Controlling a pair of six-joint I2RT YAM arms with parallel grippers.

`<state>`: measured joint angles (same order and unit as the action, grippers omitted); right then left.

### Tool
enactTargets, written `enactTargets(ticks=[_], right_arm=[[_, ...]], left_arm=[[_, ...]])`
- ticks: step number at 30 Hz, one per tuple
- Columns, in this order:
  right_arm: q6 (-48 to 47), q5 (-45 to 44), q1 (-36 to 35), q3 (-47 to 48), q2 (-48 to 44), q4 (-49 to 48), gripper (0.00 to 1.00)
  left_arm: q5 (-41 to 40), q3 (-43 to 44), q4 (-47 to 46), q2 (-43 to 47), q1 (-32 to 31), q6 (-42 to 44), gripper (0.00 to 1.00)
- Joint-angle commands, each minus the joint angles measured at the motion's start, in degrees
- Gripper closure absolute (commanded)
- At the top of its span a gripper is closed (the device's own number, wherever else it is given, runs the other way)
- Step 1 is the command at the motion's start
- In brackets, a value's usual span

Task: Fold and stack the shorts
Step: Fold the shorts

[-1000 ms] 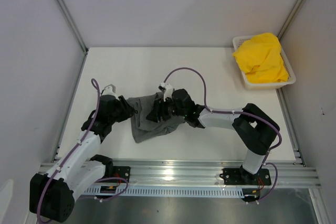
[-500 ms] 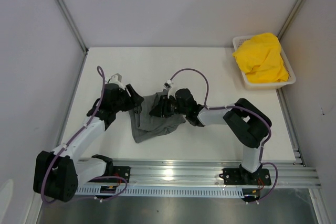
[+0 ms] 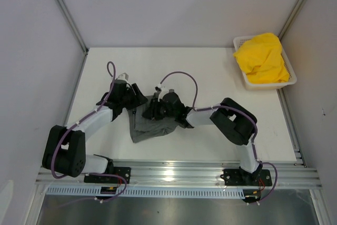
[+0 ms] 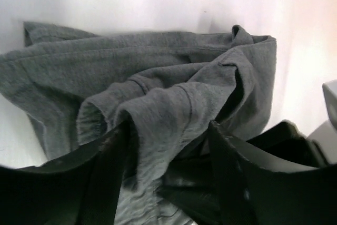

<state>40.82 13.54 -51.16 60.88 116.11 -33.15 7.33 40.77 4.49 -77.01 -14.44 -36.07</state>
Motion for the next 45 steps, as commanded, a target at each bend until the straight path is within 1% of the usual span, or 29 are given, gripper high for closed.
enactTargets(ticks=[1, 2, 3, 6, 8, 9, 10, 11, 12, 16, 19, 21, 25, 27, 29, 33, 36, 40, 43, 45], right_arm=[[-5.21, -5.79, -4.03, 3.8, 0.25, 4.48, 0.66], [-5.83, -7.89, -4.47, 3.98, 0.08, 5.71, 0.66], [-6.53, -8.44, -4.74, 3.89, -0.27, 5.81, 0.66], [-6.63, -9.06, -4.92, 2.67, -1.15, 5.11, 0.66], [-7.07, -9.06, -4.92, 1.27, -2.12, 4.15, 0.66], [-7.33, -9.06, -4.83, 0.91, -3.34, 4.14, 0.66], [-7.68, -9.23, -4.83, 0.38, -4.05, 3.79, 0.66], [-7.86, -9.41, -4.66, -0.23, -4.92, 3.7, 0.66], [-7.86, -9.32, -4.48, -1.2, -6.76, 3.62, 0.65], [-7.42, -7.31, -1.94, -3.13, -11.16, 3.97, 0.65], [-6.46, -5.2, 0.79, -4.19, -13.97, 3.96, 0.66], [-5.14, -3.62, 3.06, -4.54, -14.86, 4.76, 0.66], [-2.41, 1.56, 7.11, -7.17, -15.04, 2.4, 0.66], [0.03, 3.94, 8.87, -9.55, -13.12, 0.11, 0.68], [1.89, 8.24, 10.9, -11.74, -11.01, -4.46, 0.68], [5.58, 12.82, 11.78, -13.94, -3.64, -11.83, 0.69], [6.55, 12.3, 11.43, -15.52, -0.81, -13.35, 0.69], [6.47, 10.9, 11.52, -15.62, 0.95, -11.95, 0.69], [5.77, 10.02, 11.61, -16.41, -1.23, -11.59, 0.69], [4.36, 9.84, 11.43, -15.71, -2.99, -10.02, 0.66]], left_arm=[[1.98, -1.22, -4.23, 0.2, 0.46, -0.58, 0.41], [1.9, -1.4, -4.14, 0.11, 0.46, -0.49, 0.47], [1.72, -1.57, -4.14, -0.07, 0.46, -0.49, 0.56], [0.75, -2.36, -4.23, -0.59, 0.55, -0.31, 0.64], [0.14, -3.33, -6.07, -0.86, 0.72, -0.49, 0.71], [-0.04, -3.77, -6.51, -0.86, 1.16, -0.4, 0.83], [-0.3, -3.95, -6.77, -0.95, 1.34, -0.49, 0.88], [-0.3, -4.47, -6.86, -0.95, 2.04, -0.49, 0.97], [-0.21, -4.65, -7.39, -1.03, 2.48, -0.57, 1.0], [3.2, -7.2, -11.16, 0.54, 4.5, -1.89, 1.0], [6.54, -7.99, -11.87, 2.04, 5.56, -2.24, 1.0], [7.6, -8.08, -11.88, 2.74, 6.43, -2.25, 1.0], [9.45, -9.04, -12.22, 2.57, 8.28, -2.16, 1.0], [10.94, -10.27, -14.24, 2.31, 9.34, -2.51, 1.0], [11.65, -11.24, -15.04, 1.52, 9.86, -2.69, 1.0], [9.73, -12.47, -14.69, -0.59, 10.48, -2.51, 1.0], [7.71, -12.3, -13.72, -1.82, 11.18, -1.9, 1.0], [5.68, -11.95, -12.32, -3.14, 11.71, -1.1, 1.0], [5.93, -11.77, -12.66, -3.49, 11.71, -0.31, 1.0], [6.38, -11.16, -12.67, -4.19, 11.62, 0.74, 1.0]])
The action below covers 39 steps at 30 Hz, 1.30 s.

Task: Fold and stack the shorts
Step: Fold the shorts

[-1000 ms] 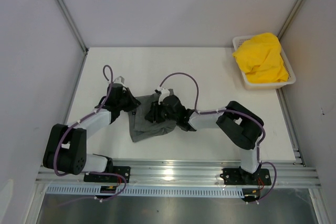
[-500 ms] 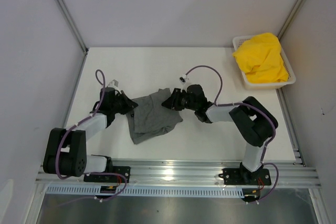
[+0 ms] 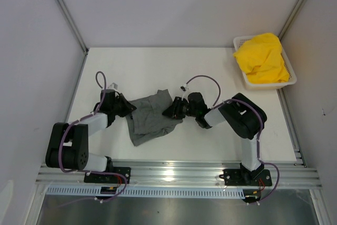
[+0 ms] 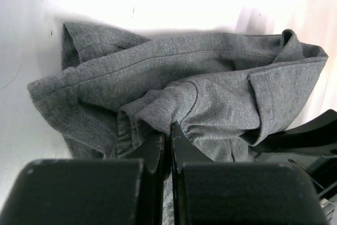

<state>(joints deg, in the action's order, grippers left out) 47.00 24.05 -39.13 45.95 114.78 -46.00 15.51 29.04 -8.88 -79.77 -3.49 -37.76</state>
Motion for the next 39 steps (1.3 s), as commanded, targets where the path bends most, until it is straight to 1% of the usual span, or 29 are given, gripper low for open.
enactTargets(ticks=[1, 3, 4, 5, 9, 14, 18, 21, 25, 27, 29, 30, 32, 33, 36, 39], right_arm=[[-2.44, -0.85, -0.68, 0.7, -3.67, 5.28, 0.63], [-4.89, -1.11, -1.03, 3.08, -5.61, 8.54, 0.61], [-5.69, -1.2, -1.03, 4.48, -6.32, 12.04, 0.59], [-6.91, -1.2, -1.03, 7.37, -7.37, 13.46, 0.59], [-7.45, 0.73, -0.15, 13.71, -6.85, 17.34, 0.58], [-6.05, 2.75, 2.21, 19.77, -2.64, 16.56, 0.58], [-4.55, 3.98, 3.54, 23.2, 3.76, 15.24, 0.58], [-3.5, 4.07, 4.15, 24.53, 7.37, 14.0, 0.57], [-2.1, 4.25, 4.42, 27.34, 14.66, 13.22, 0.58], [-0.69, 4.51, 4.42, 27.08, 15.82, 11.29, 0.57], [-0.68, 4.42, 4.51, 27.34, 16.18, 11.37, 0.52], [-0.95, 4.6, 4.42, 27.61, 15.74, 11.98, 0.42], [-2.08, 4.25, 4.77, 27.96, 12.68, 13.47, 0.32], [-4.09, 3.9, 4.77, 28.14, 11.18, 16.35, 0.24], [-8.4, 2.84, 5.21, 28.84, 5.03, 22.59, 0.2], [-11.05, 2.05, 6.0, 28.93, 0.19, 27.53, 0.2]], left_arm=[[-1.54, 1.37, 0.97, -1.79, 0.67, 2.77, 1.0], [-1.45, 1.98, 1.33, -2.41, 0.67, 2.95, 1.0], [-1.27, 1.81, 1.15, -2.5, 0.67, 2.95, 1.0], [-1.1, 1.38, 0.63, -2.41, 0.67, 2.95, 1.0], [-1.01, 0.93, 0.01, -2.59, 0.5, 3.13, 1.0], [-2.41, 0.93, 0.53, -2.24, -0.11, 3.92, 1.0], [-3.2, 1.11, 0.8, -2.41, -0.47, 4.18, 1.0], [-3.38, 1.02, 0.71, -2.32, -0.64, 4.36, 1.0], [-4.08, 1.2, 0.97, -2.32, -1.08, 4.62, 1.0], [-4.34, 1.28, 1.15, -2.24, -1.35, 4.97, 1.0], [-4.35, 1.55, 1.15, -2.15, -1.7, 5.5, 1.0], [-4.35, 1.46, 1.15, -2.15, -1.87, 5.68, 1.0], [-4.26, 1.72, 0.98, -1.88, -2.49, 6.2, 1.0], [-4.08, 1.72, 0.89, -1.8, -2.75, 6.38, 1.0], [-5.22, 2.16, 1.32, -1.45, -3.72, 6.64, 1.0], [-5.84, 2.16, 1.41, -1.27, -4.07, 6.64, 1.0]])
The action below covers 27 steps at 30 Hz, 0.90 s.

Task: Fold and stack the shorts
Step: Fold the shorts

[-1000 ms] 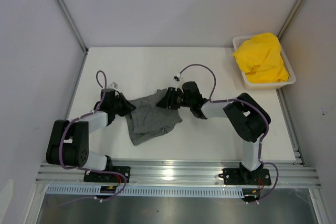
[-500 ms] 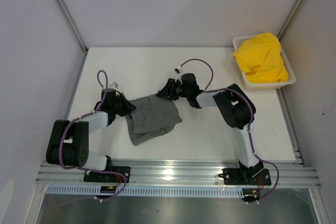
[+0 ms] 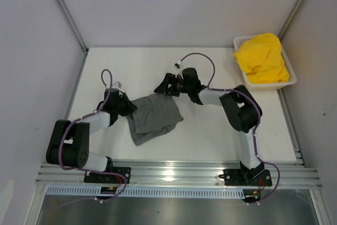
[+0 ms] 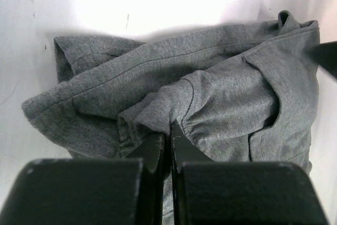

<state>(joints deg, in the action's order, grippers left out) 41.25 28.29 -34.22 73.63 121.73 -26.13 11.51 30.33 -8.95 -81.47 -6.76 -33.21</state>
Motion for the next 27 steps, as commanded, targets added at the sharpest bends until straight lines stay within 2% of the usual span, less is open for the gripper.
enactTargets(ticks=[1, 8, 21, 25, 27], right_arm=[[-6.79, -2.19, 1.69, 1.52, -7.29, 8.98, 0.21], [-10.49, 1.4, 4.77, 1.78, -6.16, 13.91, 0.24], [-8.21, 9.67, 6.09, 3.72, 3.33, 10.58, 0.29], [-6.72, 12.22, 5.92, 3.37, 4.74, 7.94, 0.37], [-6.1, 12.75, 5.74, 3.37, 5.35, 7.15, 0.47]], left_arm=[[-1.84, 0.87, 1.48, 0.52, -0.88, 2.1, 1.0], [-1.66, 1.4, 1.57, 0.52, -1.23, 2.54, 1.0], [-3.95, 2.1, 3.76, 2.28, -2.38, 2.89, 1.0], [-3.86, 2.46, 3.59, 1.67, -2.46, 2.98, 1.0], [-3.6, 2.98, 3.5, 1.06, -2.55, 2.98, 1.0]])
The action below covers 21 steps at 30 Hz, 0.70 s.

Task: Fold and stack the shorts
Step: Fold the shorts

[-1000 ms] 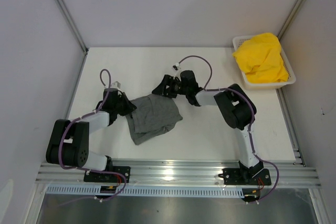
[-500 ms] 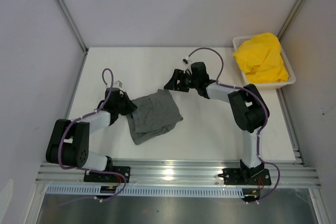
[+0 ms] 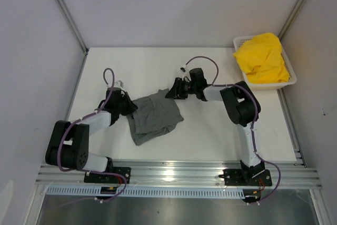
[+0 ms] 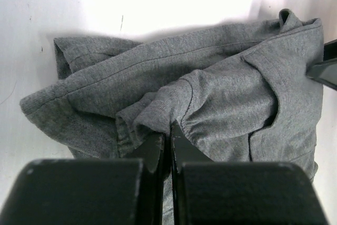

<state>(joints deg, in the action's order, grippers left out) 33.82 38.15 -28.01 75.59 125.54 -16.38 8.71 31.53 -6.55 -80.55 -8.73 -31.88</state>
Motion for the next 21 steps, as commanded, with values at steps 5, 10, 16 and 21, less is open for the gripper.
enactTargets(ticks=[5, 10, 16, 21], right_arm=[[3.61, 0.71, -0.2, -2.01, -0.28, -6.99, 0.93], [5.28, -7.72, -0.47, -19.02, -12.56, -14.09, 1.0], [7.31, -24.41, -10.37, -37.25, -28.64, -10.8, 0.84], [9.5, -34.1, -23.92, -43.77, -35.61, -5.51, 0.27]], left_arm=[[-0.54, 3.8, 1.01, -2.84, -0.67, 1.47, 1.0], [2.36, 10.28, 0.66, -9.61, -1.2, 2.34, 1.0], [10.27, 21.45, -0.05, -19.81, -6.29, 8.84, 0.98], [9.4, 24.72, 1.19, -18.59, -10.78, 10.35, 0.62]])
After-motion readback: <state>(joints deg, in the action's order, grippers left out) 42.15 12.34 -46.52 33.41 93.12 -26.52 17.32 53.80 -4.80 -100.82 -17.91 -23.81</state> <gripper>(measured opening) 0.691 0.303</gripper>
